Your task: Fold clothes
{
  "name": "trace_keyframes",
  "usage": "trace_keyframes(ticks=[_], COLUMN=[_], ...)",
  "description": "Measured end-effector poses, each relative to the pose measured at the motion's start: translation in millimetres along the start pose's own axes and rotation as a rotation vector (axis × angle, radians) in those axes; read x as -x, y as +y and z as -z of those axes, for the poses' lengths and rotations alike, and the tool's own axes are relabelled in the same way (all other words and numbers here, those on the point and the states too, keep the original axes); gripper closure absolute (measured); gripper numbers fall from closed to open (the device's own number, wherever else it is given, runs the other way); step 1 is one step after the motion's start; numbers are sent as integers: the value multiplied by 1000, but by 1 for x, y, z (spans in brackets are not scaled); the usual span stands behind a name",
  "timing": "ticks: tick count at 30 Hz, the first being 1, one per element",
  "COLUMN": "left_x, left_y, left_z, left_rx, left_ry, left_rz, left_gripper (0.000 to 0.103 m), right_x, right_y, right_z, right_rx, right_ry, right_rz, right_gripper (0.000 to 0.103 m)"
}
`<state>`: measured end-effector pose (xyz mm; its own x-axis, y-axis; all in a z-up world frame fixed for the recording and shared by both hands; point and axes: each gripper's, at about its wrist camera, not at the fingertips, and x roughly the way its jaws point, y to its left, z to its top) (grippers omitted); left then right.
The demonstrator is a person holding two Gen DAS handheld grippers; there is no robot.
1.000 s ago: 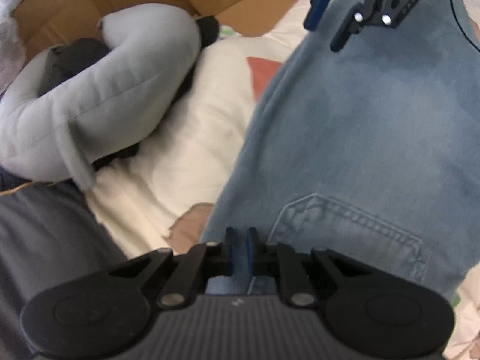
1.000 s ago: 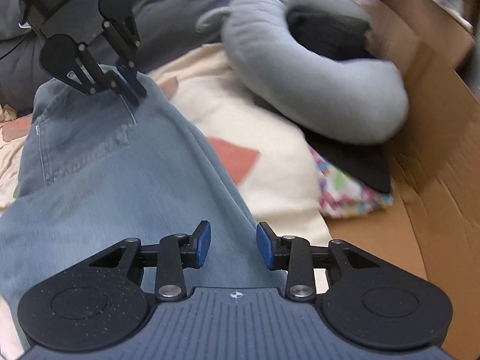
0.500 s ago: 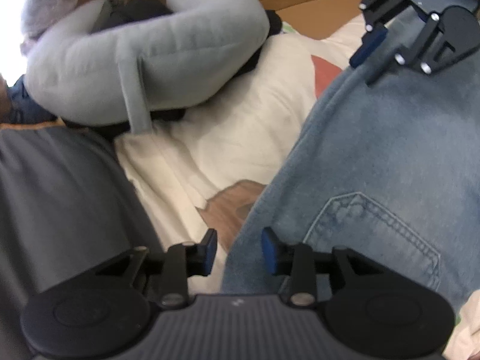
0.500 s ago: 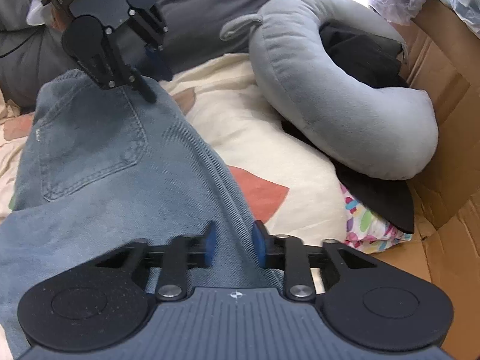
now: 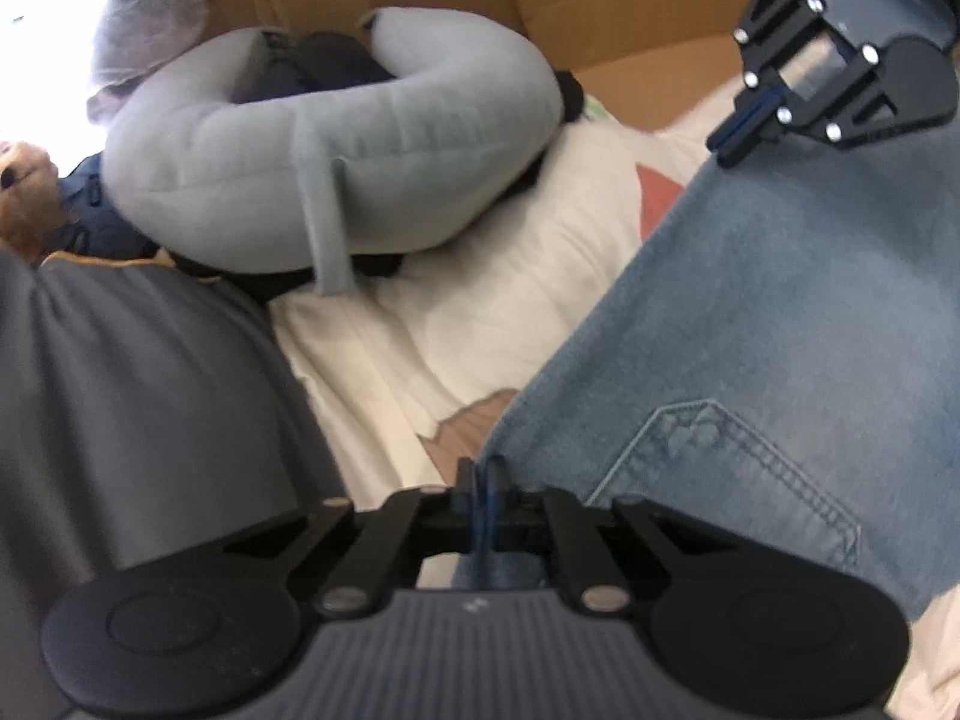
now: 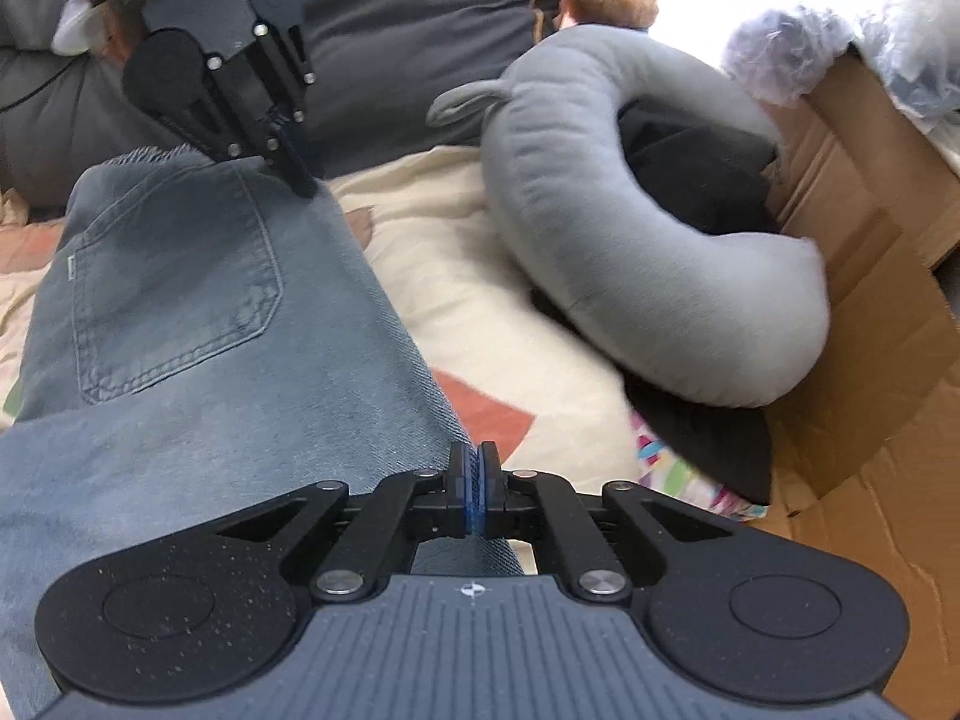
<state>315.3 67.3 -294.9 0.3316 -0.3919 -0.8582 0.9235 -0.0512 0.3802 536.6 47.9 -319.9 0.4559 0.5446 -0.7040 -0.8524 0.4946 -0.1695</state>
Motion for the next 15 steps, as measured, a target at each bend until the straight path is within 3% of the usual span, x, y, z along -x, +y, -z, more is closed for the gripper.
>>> trace_keyframes(ticks=[6,8,13,15], left_x=[-27,-38,-34,-26], left_y=[-6,-6,-5,-8], left_z=[-3,-3,-7,-13], left_rx=[12,60,122,121], left_ry=[42,57,51,30], left_rz=[-29,-37,-63,-62], left_gripper=[100,97,89,89], right_x=[-6,-6,27,47], right_y=[-5,-11,-41,-46], right_z=[-2,0,18,33], right_rx=[-41,-73,-221,-212], right_ry=[8,3,-11,-1], right_rz=[34,42,79,105], right_gripper=[102,101,98,97])
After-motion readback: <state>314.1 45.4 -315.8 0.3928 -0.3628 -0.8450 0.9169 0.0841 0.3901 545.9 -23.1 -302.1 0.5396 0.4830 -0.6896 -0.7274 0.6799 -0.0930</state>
